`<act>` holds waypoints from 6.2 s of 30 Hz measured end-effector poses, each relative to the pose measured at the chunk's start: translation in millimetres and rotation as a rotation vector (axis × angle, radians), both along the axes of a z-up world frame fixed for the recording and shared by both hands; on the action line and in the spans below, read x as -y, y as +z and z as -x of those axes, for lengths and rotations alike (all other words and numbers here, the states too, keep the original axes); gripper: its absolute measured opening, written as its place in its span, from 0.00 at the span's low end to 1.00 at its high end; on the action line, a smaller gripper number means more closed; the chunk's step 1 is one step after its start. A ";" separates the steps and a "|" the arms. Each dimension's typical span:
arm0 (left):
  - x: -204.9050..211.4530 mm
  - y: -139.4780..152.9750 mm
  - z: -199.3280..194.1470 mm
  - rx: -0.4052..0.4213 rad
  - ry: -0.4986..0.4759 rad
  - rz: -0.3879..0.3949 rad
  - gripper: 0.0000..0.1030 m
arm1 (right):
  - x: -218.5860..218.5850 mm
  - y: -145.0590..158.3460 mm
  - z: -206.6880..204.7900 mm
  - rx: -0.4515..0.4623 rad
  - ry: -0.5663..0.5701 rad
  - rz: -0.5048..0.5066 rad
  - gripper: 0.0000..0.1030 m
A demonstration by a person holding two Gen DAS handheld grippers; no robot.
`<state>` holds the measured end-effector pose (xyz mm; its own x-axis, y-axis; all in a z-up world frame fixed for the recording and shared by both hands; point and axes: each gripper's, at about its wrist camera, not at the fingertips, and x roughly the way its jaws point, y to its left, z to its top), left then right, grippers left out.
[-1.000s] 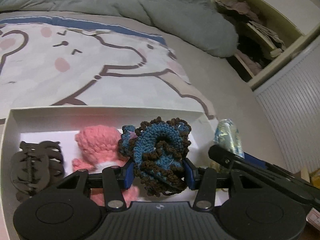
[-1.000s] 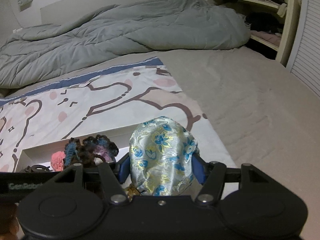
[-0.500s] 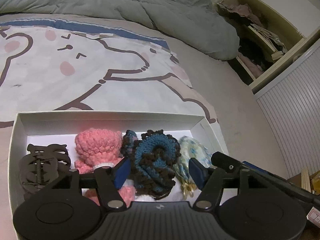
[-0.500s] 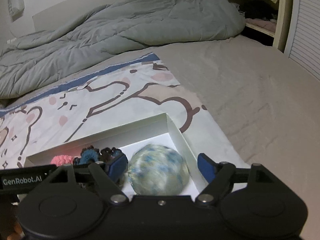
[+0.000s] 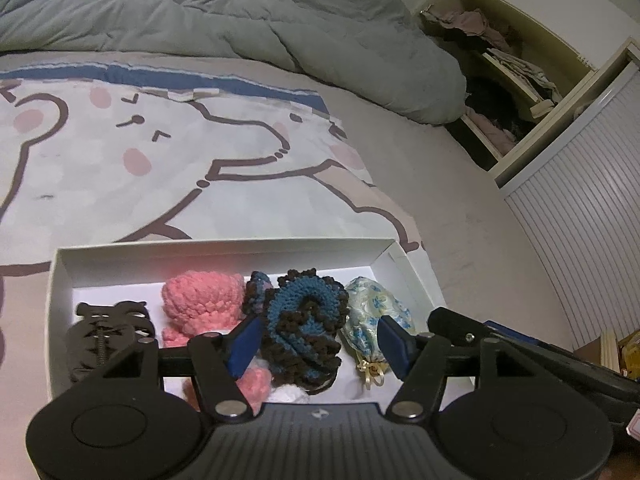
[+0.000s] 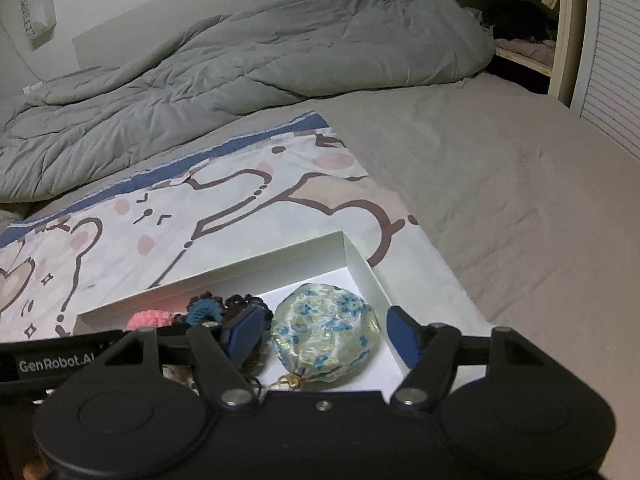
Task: Organize objects
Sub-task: 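Lower the scrunchie and pouch into the white box and open both grippers, then lift both grippers away from the box toward the remaining items, then grasp the white crocheted scrunchie with the left gripper while the right gripper grasps the yellow tissue pack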
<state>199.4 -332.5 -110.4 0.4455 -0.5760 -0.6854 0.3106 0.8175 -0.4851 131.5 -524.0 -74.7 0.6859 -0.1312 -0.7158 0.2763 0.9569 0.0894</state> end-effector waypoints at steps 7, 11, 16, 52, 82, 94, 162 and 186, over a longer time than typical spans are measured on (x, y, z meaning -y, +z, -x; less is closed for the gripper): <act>-15.0 19.7 13.3 0.053 0.003 -0.063 0.63 | -9.3 17.1 15.7 0.034 0.008 0.012 0.69; -22.5 27.4 21.7 0.064 -0.001 -0.091 0.63 | -14.5 23.1 24.2 0.042 0.014 0.014 0.69; -28.5 35.7 31.6 0.082 -0.005 -0.141 0.63 | -19.4 31.9 35.5 0.052 0.013 0.023 0.74; -79.7 65.0 73.4 0.205 -0.002 -0.258 1.00 | -34.9 50.3 91.4 0.074 0.002 0.105 1.00; -241.6 79.5 59.2 0.183 0.232 -0.360 1.00 | -165.4 55.3 28.7 0.097 0.214 0.070 1.00; -302.2 79.2 61.0 0.168 0.319 -0.387 1.00 | -229.4 56.2 7.5 0.100 0.335 0.068 1.00; -409.2 1.2 10.2 -0.112 0.367 -0.301 0.90 | -418.6 -54.0 -91.1 -0.132 0.850 0.065 0.66; -397.5 -27.0 -0.5 -0.179 0.296 -0.442 0.43 | -424.8 -73.1 -112.3 -0.209 0.856 0.060 0.51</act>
<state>200.0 65.0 -137.4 0.3993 -0.0845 -0.9129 -0.0187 0.9948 -0.1002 243.7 -99.2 -147.8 0.4218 0.3259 -0.8461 -0.5323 0.8444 0.0598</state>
